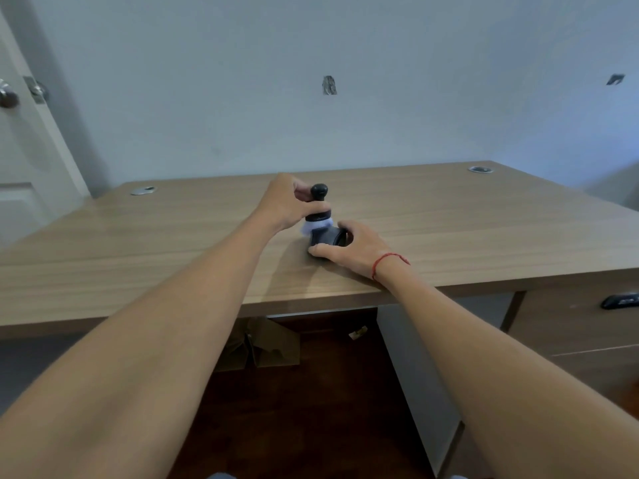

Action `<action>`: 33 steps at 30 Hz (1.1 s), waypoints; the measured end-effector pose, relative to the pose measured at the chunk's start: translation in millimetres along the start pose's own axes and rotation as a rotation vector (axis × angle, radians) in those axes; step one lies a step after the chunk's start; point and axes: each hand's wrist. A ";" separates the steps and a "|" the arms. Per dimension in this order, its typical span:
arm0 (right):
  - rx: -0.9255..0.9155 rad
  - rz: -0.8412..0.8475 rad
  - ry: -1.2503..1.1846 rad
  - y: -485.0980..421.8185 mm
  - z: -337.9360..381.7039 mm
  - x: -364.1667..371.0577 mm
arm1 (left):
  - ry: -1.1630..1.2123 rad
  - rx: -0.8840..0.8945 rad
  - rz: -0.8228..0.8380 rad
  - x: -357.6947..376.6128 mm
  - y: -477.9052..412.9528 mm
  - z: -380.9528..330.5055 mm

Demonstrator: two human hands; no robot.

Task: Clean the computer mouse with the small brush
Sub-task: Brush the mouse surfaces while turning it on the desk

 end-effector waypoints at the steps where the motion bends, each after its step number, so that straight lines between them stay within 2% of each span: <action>1: 0.010 -0.006 -0.005 0.2 0.4 -0.7 | 0.036 -0.019 0.034 0.7 0.5 -1.6; 4: 0.034 -0.026 -0.035 0.4 1.0 -1.0 | 0.135 -0.095 0.210 -9.0 -1.1 -13.7; 7: 0.043 -0.017 -0.043 0.3 1.2 -0.6 | 0.064 -0.091 0.380 -19.3 -7.4 -28.9; 8: 0.045 -0.011 -0.050 -0.5 0.7 -0.9 | 0.046 -0.074 0.383 -17.6 -8.2 -31.8; 11: 0.053 0.008 -0.073 -2.7 -0.5 -1.2 | -0.055 0.016 0.202 -4.1 -8.4 -24.0; 13: 0.046 0.000 -0.089 -3.3 -1.1 -1.5 | -0.048 0.012 0.140 0.4 -5.5 -13.4; 16: 0.047 -0.003 -0.099 -4.6 -1.1 -2.3 | 0.067 -0.070 0.237 -10.7 -6.2 -13.7; 19: 0.046 0.025 -0.095 -5.3 -1.7 -2.9 | 0.038 -0.063 0.313 -18.7 -11.5 -25.9; 24: 0.039 0.034 -0.108 -3.5 1.6 -2.1 | -0.029 -0.013 0.143 -2.1 -7.8 -14.3; 28: 0.029 0.013 -0.066 -7.0 0.7 0.1 | -0.005 -0.047 0.334 -8.7 -8.8 -29.8; 30: 0.030 0.027 -0.081 -7.3 0.5 0.7 | -0.030 -0.021 0.364 -9.7 -9.1 -36.7; 33: 0.010 0.049 -0.062 -2.3 4.9 -1.8 | -0.087 0.058 0.148 3.0 -9.6 -18.7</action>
Point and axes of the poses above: each hand's wrist, its own y-axis away from the middle knuckle, its own x-axis out of the palm, z = x × y, and after that the axes turned 11 degrees about -z, right-handed
